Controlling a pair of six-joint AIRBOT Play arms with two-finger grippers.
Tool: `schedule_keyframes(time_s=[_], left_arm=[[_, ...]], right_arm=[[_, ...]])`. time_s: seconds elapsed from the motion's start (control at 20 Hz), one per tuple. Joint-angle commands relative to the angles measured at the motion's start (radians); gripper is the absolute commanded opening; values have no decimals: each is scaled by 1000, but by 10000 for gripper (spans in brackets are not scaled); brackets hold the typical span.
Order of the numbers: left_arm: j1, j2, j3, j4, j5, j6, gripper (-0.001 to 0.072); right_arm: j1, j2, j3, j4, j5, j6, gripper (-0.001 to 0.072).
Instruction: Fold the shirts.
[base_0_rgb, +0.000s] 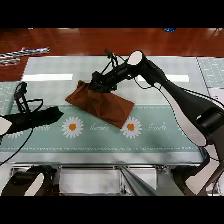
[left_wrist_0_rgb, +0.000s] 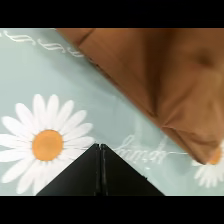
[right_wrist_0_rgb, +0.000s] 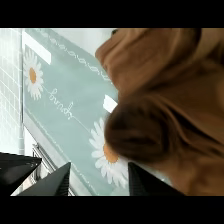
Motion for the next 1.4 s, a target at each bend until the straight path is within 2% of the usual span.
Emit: schedule_keyframes(time_s=[0.0,0.1,0.2,0.4,0.5,0.55,0.65,0.75,0.85,0.95,1.1,1.25,1.35], left_arm=[[0,0,0,-54,-5,-5,13],[0,0,0,-54,-8,-5,13],[1,1,0,-52,-11,7,13],[61,1,0,-21,-60,53,13],[106,2,0,-21,-94,85,13],[120,2,0,-21,-102,97,13],[125,2,0,-22,-103,97,13],[125,2,0,-23,-103,97,13],[125,2,0,-23,-103,97,13],[125,2,0,-23,-103,97,13],[125,2,0,-24,-103,97,13],[125,2,0,-31,-103,97,13],[125,2,0,-42,-103,97,13]], right_arm=[[-4,8,1,-19,39,29,415],[-5,10,1,-24,82,22,415],[-23,45,1,-99,137,8,409],[-86,293,-66,-562,219,66,410],[-120,493,-253,-775,142,134,410],[-144,608,-402,-844,54,196,411],[-202,819,-729,-858,-139,319,411],[-261,997,-1066,-774,-322,447,411],[-287,1065,-1287,-566,-447,440,411],[-268,1038,-1386,-354,-535,331,411],[-229,894,-1379,-100,-609,146,411],[-226,722,-1298,159,-575,-102,412],[-226,618,-1219,256,-512,-199,412]])
